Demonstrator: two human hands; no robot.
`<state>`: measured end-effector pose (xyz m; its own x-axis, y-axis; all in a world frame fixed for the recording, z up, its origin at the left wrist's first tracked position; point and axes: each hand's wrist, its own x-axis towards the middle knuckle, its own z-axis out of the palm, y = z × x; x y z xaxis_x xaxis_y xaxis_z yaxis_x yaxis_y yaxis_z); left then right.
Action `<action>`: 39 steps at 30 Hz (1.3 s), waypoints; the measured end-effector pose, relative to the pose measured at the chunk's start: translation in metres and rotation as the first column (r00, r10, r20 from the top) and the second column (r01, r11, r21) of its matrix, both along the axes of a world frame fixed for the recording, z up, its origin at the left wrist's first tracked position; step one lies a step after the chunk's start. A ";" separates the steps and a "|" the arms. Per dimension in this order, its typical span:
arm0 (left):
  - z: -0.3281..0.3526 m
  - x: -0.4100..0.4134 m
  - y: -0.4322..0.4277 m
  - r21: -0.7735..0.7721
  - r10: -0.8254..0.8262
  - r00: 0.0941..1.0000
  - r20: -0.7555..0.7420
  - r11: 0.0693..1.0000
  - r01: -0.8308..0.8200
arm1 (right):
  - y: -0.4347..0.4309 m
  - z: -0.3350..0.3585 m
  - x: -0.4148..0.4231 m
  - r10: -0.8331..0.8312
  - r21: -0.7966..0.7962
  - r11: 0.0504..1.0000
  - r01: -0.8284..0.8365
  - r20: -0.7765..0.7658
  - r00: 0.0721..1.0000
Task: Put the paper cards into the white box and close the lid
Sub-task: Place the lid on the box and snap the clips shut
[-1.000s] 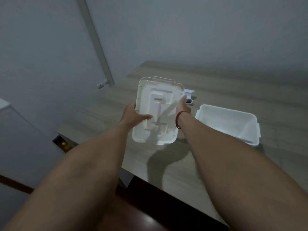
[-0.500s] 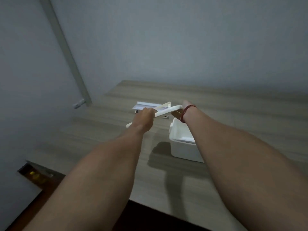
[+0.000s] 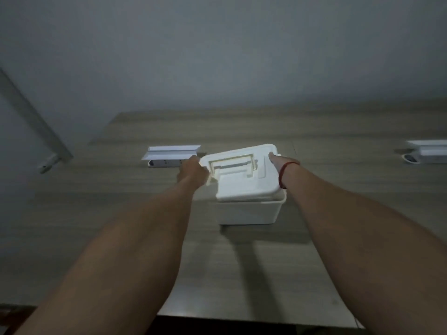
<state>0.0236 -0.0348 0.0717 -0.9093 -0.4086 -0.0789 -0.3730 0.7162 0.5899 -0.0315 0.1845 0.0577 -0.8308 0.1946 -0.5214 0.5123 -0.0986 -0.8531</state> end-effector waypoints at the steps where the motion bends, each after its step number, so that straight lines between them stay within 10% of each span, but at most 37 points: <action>1: -0.009 -0.005 0.002 0.000 0.054 0.998 0.017 0.999 -0.054 | 0.012 -0.020 -0.018 0.002 -0.009 1.000 -0.002 -0.009 1.000; 8: -0.048 -0.035 0.029 0.318 0.257 0.959 0.122 0.905 -0.283 | 0.017 -0.011 -0.003 -0.222 0.207 0.950 0.233 -0.072 0.972; 19: -0.077 -0.065 0.024 0.191 0.393 0.913 0.110 0.893 -0.407 | -0.001 -0.043 -0.022 -0.084 0.626 0.772 0.106 -0.065 0.994; 39: -0.097 -0.053 0.024 0.154 0.342 0.933 0.113 0.921 -0.357 | 0.009 -0.060 -0.018 -0.019 0.659 0.752 -0.002 0.025 0.999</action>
